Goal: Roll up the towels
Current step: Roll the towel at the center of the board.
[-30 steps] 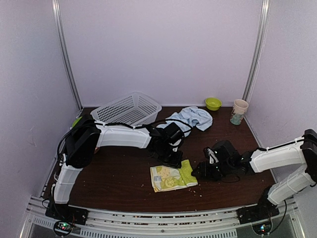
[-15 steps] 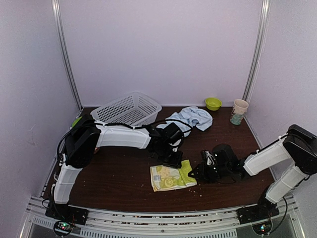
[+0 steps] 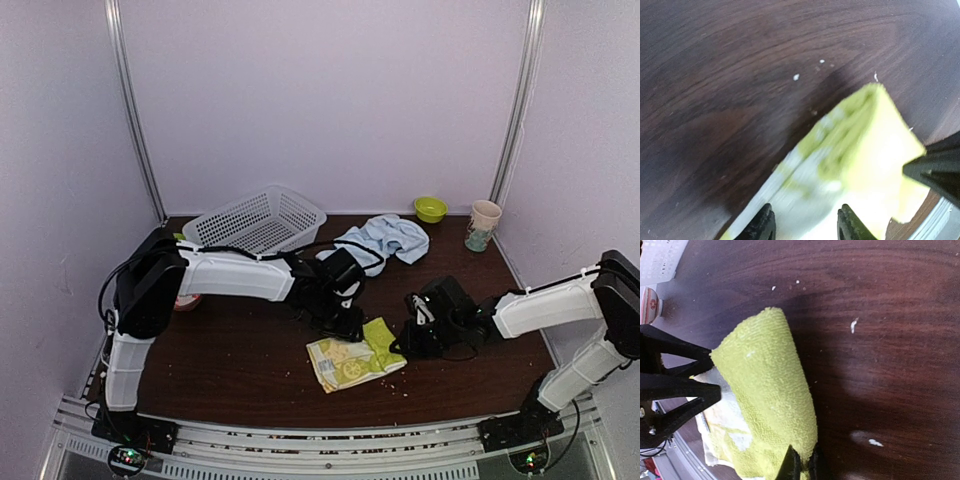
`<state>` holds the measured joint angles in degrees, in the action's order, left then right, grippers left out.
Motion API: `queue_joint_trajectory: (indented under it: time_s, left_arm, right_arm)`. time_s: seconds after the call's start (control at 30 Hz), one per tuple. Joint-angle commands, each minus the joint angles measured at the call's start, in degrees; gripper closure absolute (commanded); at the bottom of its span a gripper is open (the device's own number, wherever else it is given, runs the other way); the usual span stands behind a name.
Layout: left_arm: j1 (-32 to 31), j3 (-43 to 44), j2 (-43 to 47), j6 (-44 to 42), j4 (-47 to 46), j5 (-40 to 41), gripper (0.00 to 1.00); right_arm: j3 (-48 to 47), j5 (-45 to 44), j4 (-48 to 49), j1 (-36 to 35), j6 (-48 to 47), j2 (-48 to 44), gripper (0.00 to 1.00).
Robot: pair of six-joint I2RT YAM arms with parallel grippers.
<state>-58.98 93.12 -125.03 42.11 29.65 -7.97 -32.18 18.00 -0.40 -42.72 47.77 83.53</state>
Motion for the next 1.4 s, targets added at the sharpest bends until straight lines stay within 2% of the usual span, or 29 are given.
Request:
queue_joint_trajectory:
  time_s: [0.0, 0.23, 0.83, 1.37]
  left_arm:
    - [0.0, -3.4, 5.9, 0.3, 0.6, 1.9, 0.56]
    - [0.0, -9.3, 10.5, 0.3, -1.0, 3.4, 0.56]
    - [0.0, -11.9, 7.4, 0.0, -4.4, 1.4, 0.69]
    - [-0.1, -13.9, 7.2, 0.5, -6.0, 0.7, 0.78]
  right_arm:
    - [-3.7, -9.6, -15.2, -0.2, -7.1, -1.4, 1.00]
    - [-8.9, -16.9, -22.1, -2.8, -9.3, -0.5, 1.00]
    - [-21.0, -33.6, -33.1, -13.0, -6.5, 6.3, 1.00]
    - [-23.9, -30.9, -30.2, -16.5, -5.3, 10.0, 1.00]
